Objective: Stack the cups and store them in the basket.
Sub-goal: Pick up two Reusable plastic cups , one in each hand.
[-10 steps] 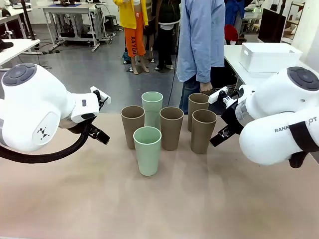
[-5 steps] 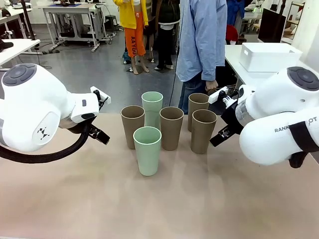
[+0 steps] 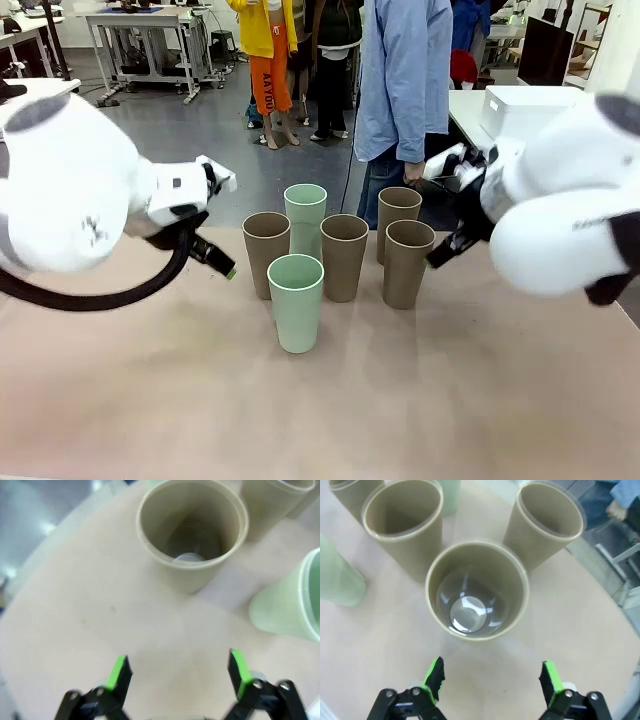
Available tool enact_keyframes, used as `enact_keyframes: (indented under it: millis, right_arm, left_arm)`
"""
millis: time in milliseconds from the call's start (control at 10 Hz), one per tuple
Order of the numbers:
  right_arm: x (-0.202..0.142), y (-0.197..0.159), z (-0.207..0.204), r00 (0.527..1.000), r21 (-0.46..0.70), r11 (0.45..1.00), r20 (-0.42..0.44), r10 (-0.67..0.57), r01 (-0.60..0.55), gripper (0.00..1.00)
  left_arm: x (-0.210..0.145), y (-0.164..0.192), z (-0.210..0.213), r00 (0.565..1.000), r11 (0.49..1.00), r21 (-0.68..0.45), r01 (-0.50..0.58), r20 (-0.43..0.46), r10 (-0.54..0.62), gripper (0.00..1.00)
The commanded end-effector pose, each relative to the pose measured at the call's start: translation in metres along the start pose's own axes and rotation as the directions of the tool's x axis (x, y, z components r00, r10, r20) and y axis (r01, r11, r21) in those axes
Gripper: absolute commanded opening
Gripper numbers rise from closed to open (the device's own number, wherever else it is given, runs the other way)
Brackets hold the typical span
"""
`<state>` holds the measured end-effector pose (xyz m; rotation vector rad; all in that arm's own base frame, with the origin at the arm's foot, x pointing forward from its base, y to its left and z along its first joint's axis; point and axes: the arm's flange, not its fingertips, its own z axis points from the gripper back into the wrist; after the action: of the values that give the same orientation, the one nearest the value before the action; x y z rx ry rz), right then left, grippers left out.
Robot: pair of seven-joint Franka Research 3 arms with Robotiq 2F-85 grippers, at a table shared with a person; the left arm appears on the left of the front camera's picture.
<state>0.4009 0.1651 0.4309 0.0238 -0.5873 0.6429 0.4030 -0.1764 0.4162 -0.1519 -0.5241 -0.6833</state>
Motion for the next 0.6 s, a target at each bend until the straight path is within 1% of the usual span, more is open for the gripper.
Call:
enact_keyframes:
  millis: [0, 100, 200, 300, 400, 500]
  right_arm:
    - [0.019, -0.021, 0.063, 1.000, 0.017, 1.000, 0.014, -0.021, 0.021, 1.00]
    - [0.017, -0.033, 0.089, 0.999, 0.051, 0.999, 0.034, 0.000, -0.002, 1.00]
    - [0.007, -0.057, 0.114, 0.997, 0.120, 0.992, 0.070, 0.035, -0.043, 1.00]
    - [-0.008, -0.081, 0.129, 0.990, 0.179, 0.980, 0.120, 0.069, -0.090, 1.00]
    - [-0.030, -0.106, 0.142, 0.980, 0.240, 0.961, 0.173, 0.093, -0.134, 1.00]
    - [-0.057, -0.126, 0.150, 0.968, 0.285, 0.944, 0.228, 0.104, -0.168, 1.00]
  left_arm:
    - [0.020, 0.037, 0.062, 1.000, 0.997, -0.068, 0.025, -0.001, -0.025, 1.00]
    - [0.022, 0.045, 0.091, 0.997, 0.992, -0.098, 0.073, 0.001, -0.074, 1.00]
    - [0.015, 0.058, 0.115, 0.987, 0.975, -0.156, 0.160, 0.005, -0.161, 1.00]
    - [0.004, 0.074, 0.129, 0.972, 0.948, -0.214, 0.235, 0.028, -0.234, 1.00]
    - [-0.015, 0.091, 0.139, 0.957, 0.927, -0.238, 0.291, 0.066, -0.284, 1.00]
    - [-0.041, 0.109, 0.146, 0.942, 0.898, -0.288, 0.334, 0.130, -0.309, 1.00]
